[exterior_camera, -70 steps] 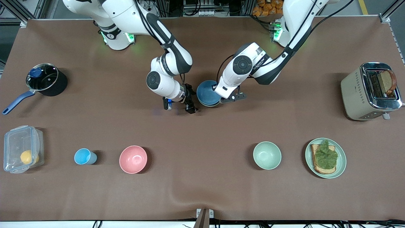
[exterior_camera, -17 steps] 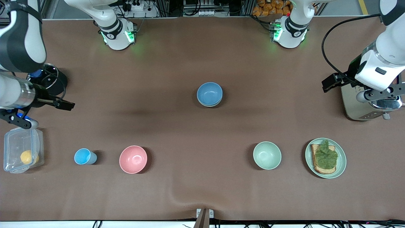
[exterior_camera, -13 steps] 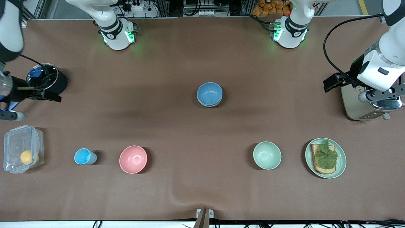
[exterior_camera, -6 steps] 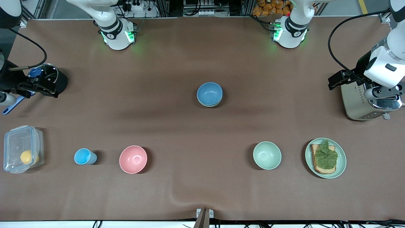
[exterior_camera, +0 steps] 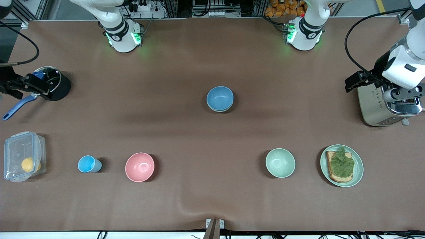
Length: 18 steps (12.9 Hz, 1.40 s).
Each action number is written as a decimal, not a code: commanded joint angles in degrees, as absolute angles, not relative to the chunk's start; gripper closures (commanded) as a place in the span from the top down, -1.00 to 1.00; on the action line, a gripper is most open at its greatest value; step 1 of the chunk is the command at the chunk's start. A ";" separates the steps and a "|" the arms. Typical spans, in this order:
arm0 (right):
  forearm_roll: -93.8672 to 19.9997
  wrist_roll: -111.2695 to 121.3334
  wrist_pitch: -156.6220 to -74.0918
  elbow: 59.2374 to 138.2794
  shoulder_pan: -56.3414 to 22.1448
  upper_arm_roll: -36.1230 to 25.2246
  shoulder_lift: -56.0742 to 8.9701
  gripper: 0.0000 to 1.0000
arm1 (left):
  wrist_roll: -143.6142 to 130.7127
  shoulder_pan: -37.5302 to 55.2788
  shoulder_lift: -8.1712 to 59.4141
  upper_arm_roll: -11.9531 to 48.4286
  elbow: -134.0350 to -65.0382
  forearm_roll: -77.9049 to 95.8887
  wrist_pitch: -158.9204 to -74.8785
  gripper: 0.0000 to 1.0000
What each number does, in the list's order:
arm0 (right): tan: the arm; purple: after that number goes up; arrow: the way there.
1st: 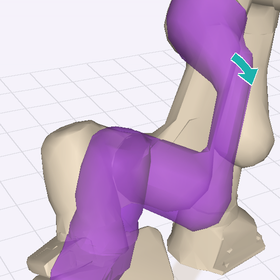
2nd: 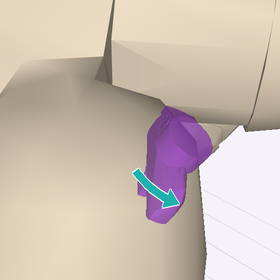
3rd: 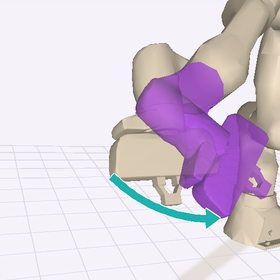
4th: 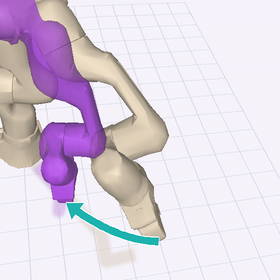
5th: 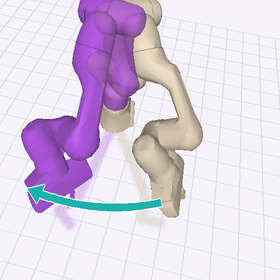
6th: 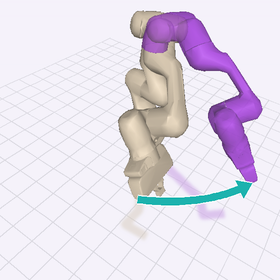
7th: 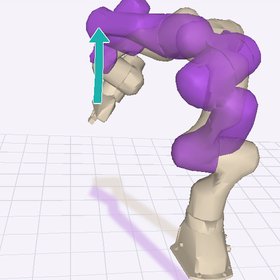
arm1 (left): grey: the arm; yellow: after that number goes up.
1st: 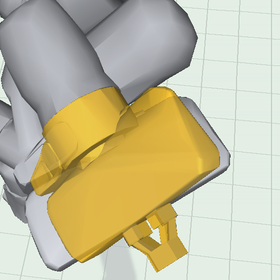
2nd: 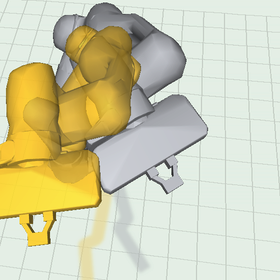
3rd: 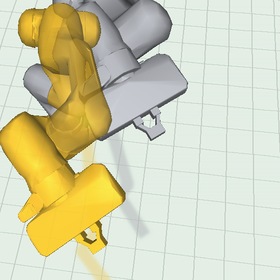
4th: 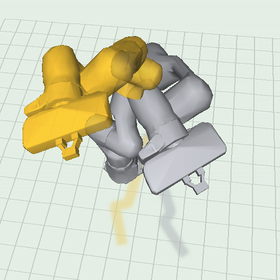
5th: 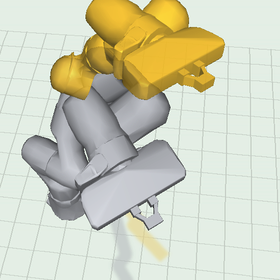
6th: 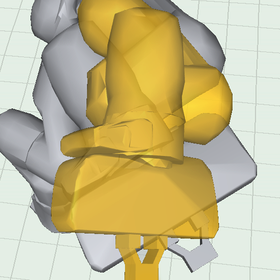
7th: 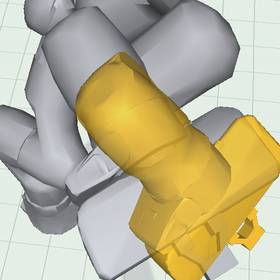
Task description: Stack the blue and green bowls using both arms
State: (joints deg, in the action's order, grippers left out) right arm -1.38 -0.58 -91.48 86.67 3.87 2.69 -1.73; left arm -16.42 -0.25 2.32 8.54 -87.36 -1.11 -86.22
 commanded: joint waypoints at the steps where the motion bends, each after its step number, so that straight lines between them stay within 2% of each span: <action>1: -3.34 -0.61 -93.07 88.77 5.01 2.82 0.18 1.00 | -14.68 -0.52 -0.09 7.74 -89.65 0.70 -86.40 1.00; 6: -3.87 -1.58 -91.49 90.35 3.78 2.29 1.41 1.00 | -14.68 -0.44 -0.09 7.38 -89.47 0.53 -86.22 1.00; 9: -3.60 -1.49 -91.14 90.09 0.27 -0.87 1.41 1.00 | -14.68 -0.35 -0.09 7.38 -89.12 0.18 -86.13 1.00; 18: -3.78 -1.49 -90.35 90.00 0.18 -0.79 1.41 1.00 | -14.94 0.00 -0.17 8.17 -87.71 -0.35 -85.70 1.00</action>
State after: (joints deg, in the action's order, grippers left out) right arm -3.12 -0.81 -90.35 88.43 0.92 -0.39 -0.36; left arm -16.04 -0.23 0.88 7.91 -87.65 -0.64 -86.24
